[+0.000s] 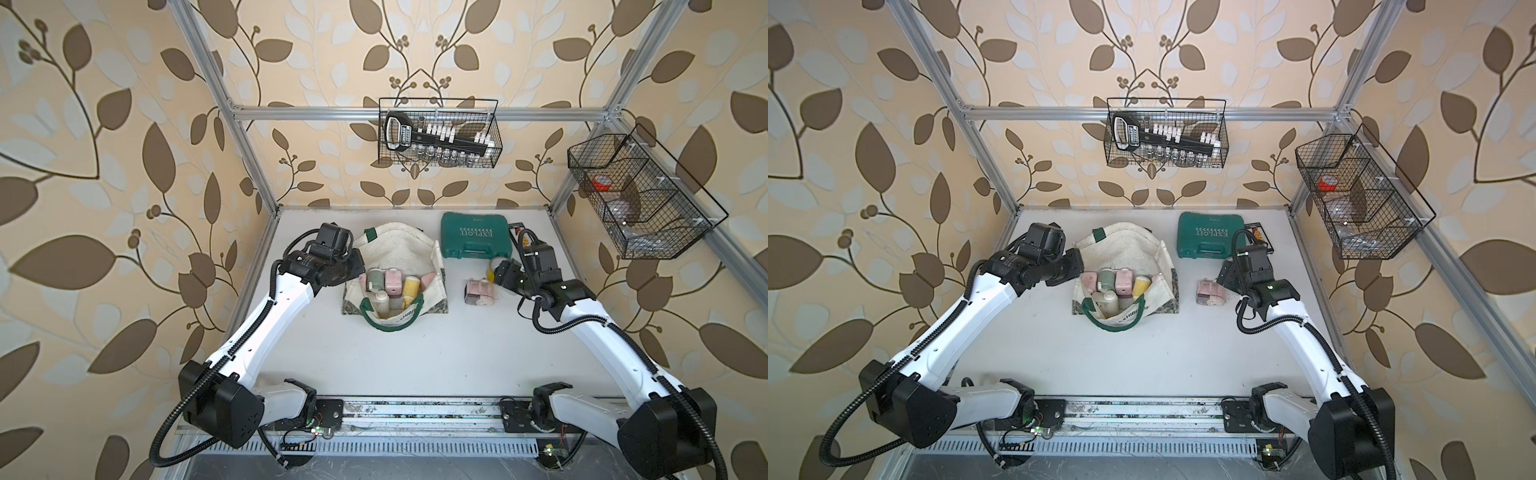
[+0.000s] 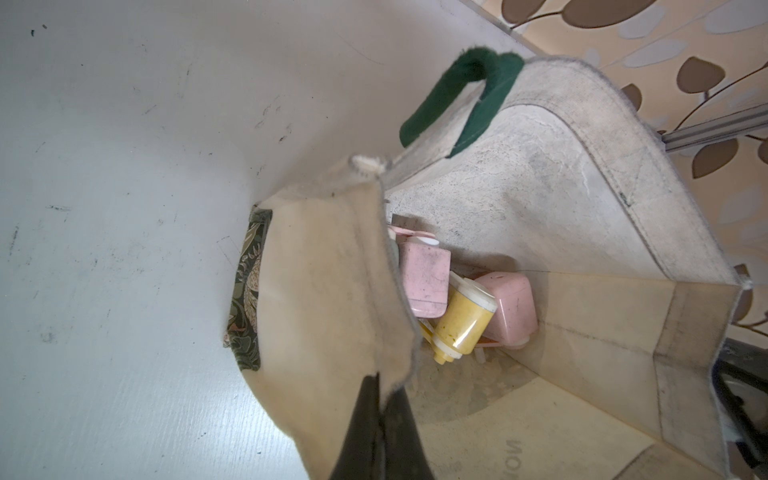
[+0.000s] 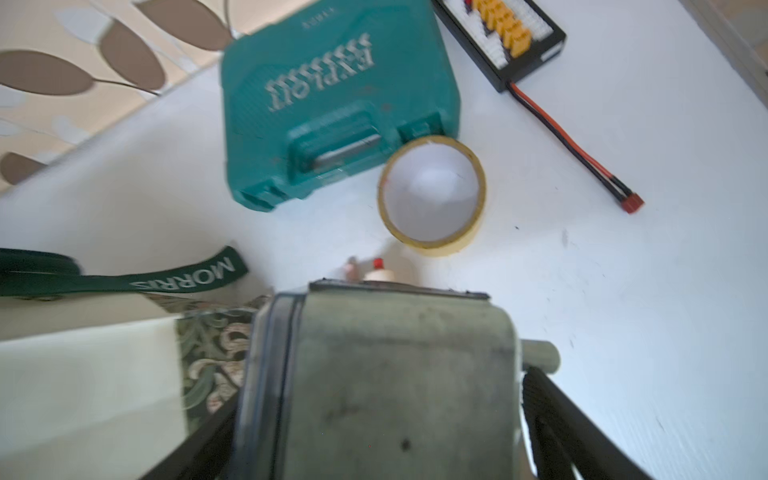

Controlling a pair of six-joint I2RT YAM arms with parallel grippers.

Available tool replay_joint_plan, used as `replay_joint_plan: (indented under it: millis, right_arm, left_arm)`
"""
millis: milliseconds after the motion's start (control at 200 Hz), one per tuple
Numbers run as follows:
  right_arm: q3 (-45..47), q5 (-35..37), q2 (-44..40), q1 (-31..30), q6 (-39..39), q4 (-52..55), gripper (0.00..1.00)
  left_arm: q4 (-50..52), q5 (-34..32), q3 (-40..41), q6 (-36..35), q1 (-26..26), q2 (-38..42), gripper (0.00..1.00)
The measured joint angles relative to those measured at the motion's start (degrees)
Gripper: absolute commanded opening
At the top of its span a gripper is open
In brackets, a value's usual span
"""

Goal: Take out the pencil sharpeners from the tote bags
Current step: Place the pencil sharpener at the center of the board.

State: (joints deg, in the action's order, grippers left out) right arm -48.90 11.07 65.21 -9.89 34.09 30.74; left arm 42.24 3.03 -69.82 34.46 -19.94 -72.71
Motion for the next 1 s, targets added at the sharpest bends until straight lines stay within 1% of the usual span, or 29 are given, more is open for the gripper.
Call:
replay_joint_plan:
  millis: [185,385,695,835,1000]
  right_arm:
    - [7.28,3.76,0.02,2.75,0.87,-2.29,0.71]
    - [12.00,6.99,2.34,2.95,2.29,-6.16,0.71]
    - [12.44,8.24,11.13,4.35,3.39,-12.50,0.72]
    - [12.41,8.26,13.84,4.35,3.61,-14.23,0.76]
    - [12.35,8.52,16.74,4.35,4.02,-14.91,0.76]
  left_arm:
    - [-0.02,0.00,0.02,-0.04,0.00,0.00,0.00]
    - [-0.02,0.00,0.02,-0.15,0.00,0.00,0.00]
    - [0.00,-0.02,0.02,-0.74,0.00,0.02,0.00]
    - [0.07,-0.02,0.02,-1.01,0.00,0.11,0.00]
    - [0.17,-0.07,0.02,-1.11,0.00,0.20,0.00]
